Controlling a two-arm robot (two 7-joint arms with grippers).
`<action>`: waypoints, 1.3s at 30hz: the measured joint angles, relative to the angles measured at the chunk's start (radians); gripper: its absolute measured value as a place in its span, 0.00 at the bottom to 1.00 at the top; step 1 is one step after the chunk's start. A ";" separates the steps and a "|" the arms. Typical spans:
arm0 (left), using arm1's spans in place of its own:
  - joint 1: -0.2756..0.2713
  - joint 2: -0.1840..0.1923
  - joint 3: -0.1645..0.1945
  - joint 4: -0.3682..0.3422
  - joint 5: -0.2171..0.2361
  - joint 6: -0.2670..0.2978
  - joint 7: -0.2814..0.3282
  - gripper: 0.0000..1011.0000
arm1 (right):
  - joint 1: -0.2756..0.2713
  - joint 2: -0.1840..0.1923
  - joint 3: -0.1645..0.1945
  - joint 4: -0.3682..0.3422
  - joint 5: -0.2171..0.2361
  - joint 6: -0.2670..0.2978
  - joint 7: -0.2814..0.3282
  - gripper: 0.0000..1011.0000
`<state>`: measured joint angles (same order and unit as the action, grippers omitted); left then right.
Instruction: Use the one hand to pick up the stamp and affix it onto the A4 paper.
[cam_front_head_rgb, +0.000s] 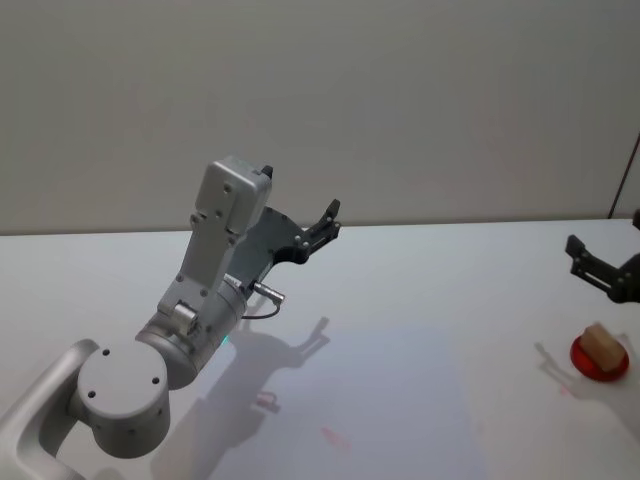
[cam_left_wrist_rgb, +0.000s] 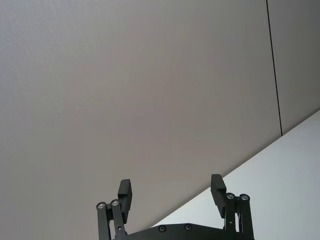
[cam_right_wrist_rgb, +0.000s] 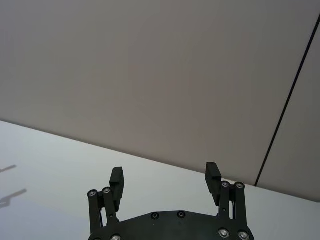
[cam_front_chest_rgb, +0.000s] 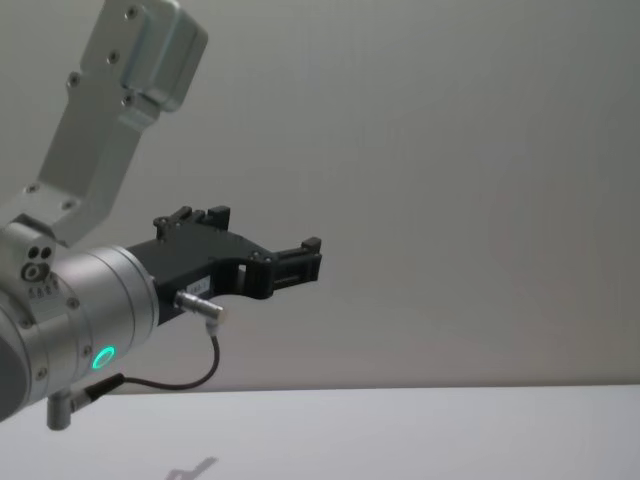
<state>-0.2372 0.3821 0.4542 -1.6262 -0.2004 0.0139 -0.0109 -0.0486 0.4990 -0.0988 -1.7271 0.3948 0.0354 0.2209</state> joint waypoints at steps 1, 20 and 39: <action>0.000 0.000 0.000 0.000 0.000 0.000 0.000 0.99 | -0.003 0.004 0.003 0.002 0.001 0.000 0.001 0.99; 0.000 0.000 0.000 0.000 0.000 0.000 0.000 0.99 | -0.020 0.039 0.031 0.050 -0.002 0.025 0.009 0.99; 0.000 0.000 0.000 0.000 0.000 0.000 0.000 0.99 | -0.037 0.038 0.026 0.073 -0.020 0.078 0.013 0.99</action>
<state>-0.2372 0.3821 0.4542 -1.6262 -0.2004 0.0139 -0.0109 -0.0860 0.5372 -0.0729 -1.6536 0.3746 0.1139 0.2335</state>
